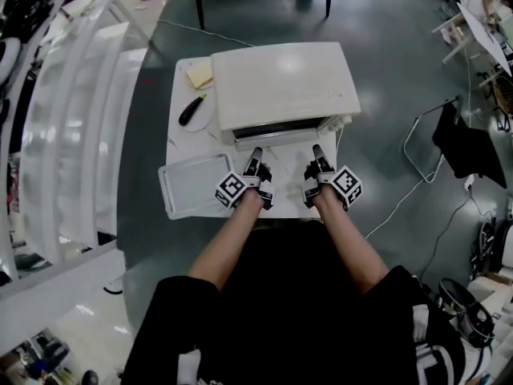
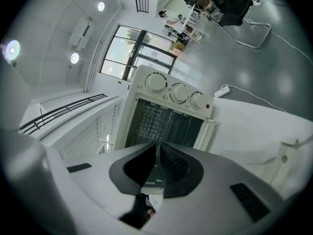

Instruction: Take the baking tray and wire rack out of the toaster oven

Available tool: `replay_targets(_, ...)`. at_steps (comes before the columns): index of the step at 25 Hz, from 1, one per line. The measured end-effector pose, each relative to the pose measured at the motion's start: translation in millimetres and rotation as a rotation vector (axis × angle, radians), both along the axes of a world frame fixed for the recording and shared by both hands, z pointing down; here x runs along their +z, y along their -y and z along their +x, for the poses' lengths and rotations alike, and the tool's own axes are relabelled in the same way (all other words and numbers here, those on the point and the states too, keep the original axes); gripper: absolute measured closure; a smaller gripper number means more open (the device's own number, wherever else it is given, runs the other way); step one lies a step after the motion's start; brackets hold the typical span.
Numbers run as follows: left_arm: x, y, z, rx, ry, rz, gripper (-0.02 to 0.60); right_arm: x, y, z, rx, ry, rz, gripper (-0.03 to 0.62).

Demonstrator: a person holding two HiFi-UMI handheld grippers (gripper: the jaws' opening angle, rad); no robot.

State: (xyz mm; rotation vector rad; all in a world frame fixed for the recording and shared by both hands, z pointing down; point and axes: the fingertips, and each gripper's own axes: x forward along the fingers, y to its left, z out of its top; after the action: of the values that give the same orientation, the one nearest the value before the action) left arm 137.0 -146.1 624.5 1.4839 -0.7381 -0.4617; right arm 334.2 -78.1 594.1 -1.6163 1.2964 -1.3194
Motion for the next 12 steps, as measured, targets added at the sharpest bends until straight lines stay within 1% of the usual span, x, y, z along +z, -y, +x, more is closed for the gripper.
replay_targets(4, 10, 21, 17, -0.036, 0.019, 0.000, 0.560, 15, 23, 22, -0.045, -0.002, -0.024, 0.556)
replay_targets(8, 13, 40, 25, -0.108, 0.022, 0.004, 0.560, 19, 49, 41, -0.077, 0.010, 0.011, 0.551)
replay_targets(9, 13, 44, 25, -0.123, 0.022, 0.008, 0.558, 19, 55, 45, -0.079, 0.016, 0.019, 0.533)
replay_targets(11, 13, 51, 22, -0.156, 0.039, 0.021, 0.555, 20, 65, 48, -0.091, 0.033, 0.034, 0.442)
replay_targets(12, 13, 53, 20, -0.175, 0.047, 0.027, 0.542, 22, 69, 48, -0.102, 0.039, 0.038, 0.428)
